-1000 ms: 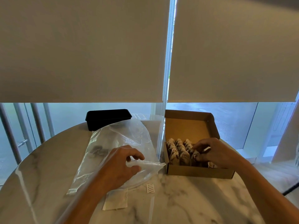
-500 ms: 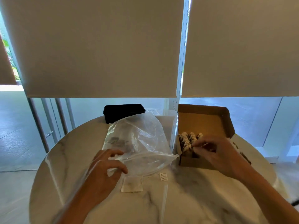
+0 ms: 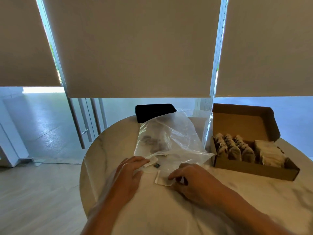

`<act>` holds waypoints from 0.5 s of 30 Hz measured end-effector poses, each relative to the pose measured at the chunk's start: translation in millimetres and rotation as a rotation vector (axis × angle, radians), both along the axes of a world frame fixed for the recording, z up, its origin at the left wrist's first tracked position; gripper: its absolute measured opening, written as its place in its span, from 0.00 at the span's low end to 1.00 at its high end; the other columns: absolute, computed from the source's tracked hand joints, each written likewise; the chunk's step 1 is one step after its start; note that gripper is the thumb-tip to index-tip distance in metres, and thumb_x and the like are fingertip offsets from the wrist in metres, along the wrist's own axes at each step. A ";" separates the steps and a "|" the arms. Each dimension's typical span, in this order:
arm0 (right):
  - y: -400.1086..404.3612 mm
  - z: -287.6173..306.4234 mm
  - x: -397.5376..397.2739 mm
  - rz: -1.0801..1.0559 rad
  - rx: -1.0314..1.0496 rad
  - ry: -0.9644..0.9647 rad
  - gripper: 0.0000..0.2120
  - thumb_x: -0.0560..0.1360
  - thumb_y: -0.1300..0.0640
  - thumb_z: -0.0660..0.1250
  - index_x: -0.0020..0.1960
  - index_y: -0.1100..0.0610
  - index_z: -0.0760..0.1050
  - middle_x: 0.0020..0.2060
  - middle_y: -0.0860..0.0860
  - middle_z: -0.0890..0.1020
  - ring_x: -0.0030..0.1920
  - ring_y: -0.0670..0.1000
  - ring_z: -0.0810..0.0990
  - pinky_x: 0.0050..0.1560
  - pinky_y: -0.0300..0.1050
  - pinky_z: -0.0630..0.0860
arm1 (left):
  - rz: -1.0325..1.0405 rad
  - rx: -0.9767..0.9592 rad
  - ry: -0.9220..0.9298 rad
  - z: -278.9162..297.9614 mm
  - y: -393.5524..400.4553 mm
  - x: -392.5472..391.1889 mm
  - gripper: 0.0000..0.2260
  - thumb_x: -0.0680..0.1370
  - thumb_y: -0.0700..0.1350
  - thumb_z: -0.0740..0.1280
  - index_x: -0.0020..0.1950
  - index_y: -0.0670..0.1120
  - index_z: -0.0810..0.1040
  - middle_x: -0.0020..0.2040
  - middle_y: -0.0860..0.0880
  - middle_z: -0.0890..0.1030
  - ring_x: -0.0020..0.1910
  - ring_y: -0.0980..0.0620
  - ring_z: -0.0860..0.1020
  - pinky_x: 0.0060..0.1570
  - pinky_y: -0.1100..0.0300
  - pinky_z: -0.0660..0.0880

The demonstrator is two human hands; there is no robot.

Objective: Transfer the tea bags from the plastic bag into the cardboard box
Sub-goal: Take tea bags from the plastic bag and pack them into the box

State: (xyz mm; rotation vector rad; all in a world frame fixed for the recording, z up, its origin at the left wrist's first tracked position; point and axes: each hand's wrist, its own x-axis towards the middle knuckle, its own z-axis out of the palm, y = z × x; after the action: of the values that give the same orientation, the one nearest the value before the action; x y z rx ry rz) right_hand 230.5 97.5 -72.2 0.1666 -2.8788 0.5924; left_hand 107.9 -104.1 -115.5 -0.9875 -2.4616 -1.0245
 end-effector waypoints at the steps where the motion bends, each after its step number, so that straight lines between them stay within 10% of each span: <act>1: -1.3 -1.3 -0.9 0.015 0.026 0.014 0.12 0.77 0.51 0.64 0.60 0.44 0.78 0.50 0.42 0.78 0.46 0.41 0.75 0.46 0.29 0.68 | 0.004 0.000 -0.011 -0.3 0.1 -0.7 0.17 0.73 0.43 0.66 0.58 0.60 0.79 0.54 0.71 0.72 0.57 0.67 0.72 0.57 0.76 0.65; 7: -5.2 2.9 -3.3 -0.010 0.015 0.120 0.09 0.79 0.51 0.60 0.56 0.46 0.78 0.48 0.40 0.77 0.46 0.41 0.75 0.49 0.32 0.71 | -0.005 0.042 -0.024 0.3 0.8 -0.2 0.21 0.70 0.38 0.69 0.58 0.60 0.79 0.55 0.71 0.73 0.57 0.67 0.72 0.59 0.71 0.68; 15: 7.7 30.7 -12.9 -0.086 -0.328 0.084 0.05 0.78 0.55 0.64 0.48 0.47 0.79 0.43 0.41 0.80 0.44 0.40 0.77 0.41 0.27 0.70 | -0.092 0.100 0.092 16.2 12.8 20.8 0.24 0.66 0.60 0.69 0.62 0.62 0.75 0.58 0.64 0.73 0.61 0.62 0.69 0.60 0.63 0.67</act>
State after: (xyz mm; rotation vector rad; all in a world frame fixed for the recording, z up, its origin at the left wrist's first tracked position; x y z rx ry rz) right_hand 217.6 105.1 -41.5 0.0180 -2.6458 1.0005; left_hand 128.7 -91.4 -99.3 -1.0984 -2.2862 -1.0941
